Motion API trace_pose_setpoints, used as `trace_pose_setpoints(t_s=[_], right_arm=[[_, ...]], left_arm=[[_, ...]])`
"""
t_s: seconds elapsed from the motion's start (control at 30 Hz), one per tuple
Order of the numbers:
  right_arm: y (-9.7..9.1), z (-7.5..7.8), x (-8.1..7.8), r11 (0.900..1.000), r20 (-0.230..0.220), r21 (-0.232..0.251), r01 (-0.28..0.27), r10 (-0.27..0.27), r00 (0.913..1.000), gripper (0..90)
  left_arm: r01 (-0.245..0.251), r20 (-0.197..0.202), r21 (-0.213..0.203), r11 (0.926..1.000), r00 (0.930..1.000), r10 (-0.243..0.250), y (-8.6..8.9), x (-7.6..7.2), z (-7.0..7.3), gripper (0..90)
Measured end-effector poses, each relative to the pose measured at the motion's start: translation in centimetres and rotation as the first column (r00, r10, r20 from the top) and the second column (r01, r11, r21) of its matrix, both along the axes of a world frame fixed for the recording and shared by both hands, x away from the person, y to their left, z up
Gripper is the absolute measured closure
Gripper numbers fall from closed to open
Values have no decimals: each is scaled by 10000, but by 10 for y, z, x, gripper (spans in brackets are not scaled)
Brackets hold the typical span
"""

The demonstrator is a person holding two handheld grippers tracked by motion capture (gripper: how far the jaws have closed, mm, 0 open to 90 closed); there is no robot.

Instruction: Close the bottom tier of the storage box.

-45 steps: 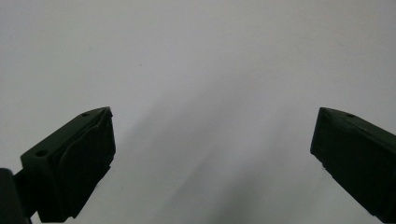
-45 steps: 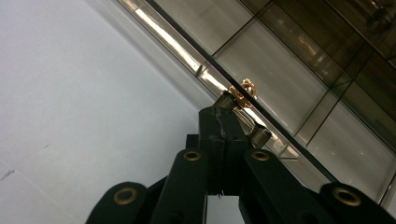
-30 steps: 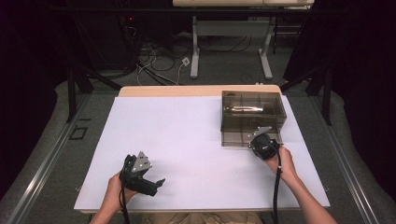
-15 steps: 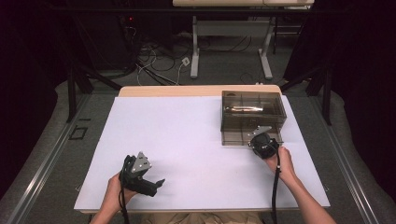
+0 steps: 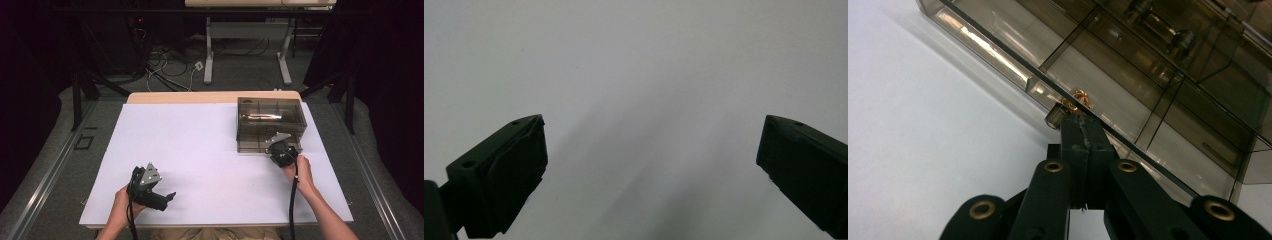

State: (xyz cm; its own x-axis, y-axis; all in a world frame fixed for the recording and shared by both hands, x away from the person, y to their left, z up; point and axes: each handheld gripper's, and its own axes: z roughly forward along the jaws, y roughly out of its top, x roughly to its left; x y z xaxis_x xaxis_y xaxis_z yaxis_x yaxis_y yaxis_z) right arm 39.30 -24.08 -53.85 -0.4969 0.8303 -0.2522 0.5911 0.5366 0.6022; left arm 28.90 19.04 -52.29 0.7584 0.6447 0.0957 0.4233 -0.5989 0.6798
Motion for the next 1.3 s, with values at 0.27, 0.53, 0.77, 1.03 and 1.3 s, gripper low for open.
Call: trace_pose_setpoints(t_s=[0.27,0.53,0.77,1.03,1.3], right_arm=[[0,0,3,9999,239,-44,144,-143,9996,900],[1,-1,6,9999,459,-88,95,-91,9989,900],[0,-2,9,9997,654,-88,232,-226,9976,900],[-1,-5,12,9994,806,112,336,-344,9962,900],[-2,-9,15,9990,831,205,398,-414,9957,900]], left_arm=[[-39,-26,-11,10000,10000,39,-1,0,-1,0],[-13,-99,30,10000,10000,13,0,0,0,0],[-28,-69,2,10000,10000,28,0,0,-2,0],[-28,-30,33,10000,10000,28,0,1,-2,0],[-57,-125,-2,10000,9999,57,-1,1,-2,0]])
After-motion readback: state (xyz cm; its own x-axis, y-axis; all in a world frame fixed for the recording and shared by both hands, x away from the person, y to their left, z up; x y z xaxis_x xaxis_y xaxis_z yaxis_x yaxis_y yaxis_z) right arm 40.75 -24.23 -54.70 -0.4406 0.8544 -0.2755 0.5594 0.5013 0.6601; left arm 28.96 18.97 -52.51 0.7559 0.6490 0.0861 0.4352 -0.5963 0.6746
